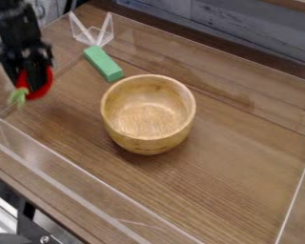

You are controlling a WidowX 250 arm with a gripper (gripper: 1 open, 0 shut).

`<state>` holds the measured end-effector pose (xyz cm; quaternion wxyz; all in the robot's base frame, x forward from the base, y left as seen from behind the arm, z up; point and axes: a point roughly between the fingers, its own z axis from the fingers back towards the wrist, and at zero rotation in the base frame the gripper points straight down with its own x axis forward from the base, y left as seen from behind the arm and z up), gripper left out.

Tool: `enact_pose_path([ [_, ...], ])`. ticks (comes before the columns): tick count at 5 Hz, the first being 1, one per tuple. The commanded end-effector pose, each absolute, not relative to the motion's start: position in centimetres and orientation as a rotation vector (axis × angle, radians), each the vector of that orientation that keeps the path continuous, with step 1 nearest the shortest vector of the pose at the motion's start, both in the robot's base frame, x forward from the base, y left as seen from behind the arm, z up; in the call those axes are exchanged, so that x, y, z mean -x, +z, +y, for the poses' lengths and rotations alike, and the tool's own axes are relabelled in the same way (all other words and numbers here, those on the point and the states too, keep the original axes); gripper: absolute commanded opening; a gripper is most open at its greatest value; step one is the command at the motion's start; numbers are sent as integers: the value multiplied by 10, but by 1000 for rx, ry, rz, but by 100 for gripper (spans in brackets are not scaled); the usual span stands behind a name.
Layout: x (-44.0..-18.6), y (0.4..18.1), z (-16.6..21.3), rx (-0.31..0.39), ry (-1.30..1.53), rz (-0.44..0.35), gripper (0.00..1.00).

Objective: Move the red object to the right side of the table

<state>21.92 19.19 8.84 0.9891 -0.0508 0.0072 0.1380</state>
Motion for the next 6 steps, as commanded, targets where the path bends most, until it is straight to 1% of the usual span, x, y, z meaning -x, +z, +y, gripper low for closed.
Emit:
enact_pose_path([
  [1,-227,131,159,87,228,-39,0],
  [2,-242,149,121,100,180,-57,0],
  [3,-254,146,73,108,122,-52,0],
  [4,-256,142,23,118,49,-37,0],
  [5,-242,144,28,110,29,-37,0],
  [6,-236,151,6,109,-1,-39,0],
])
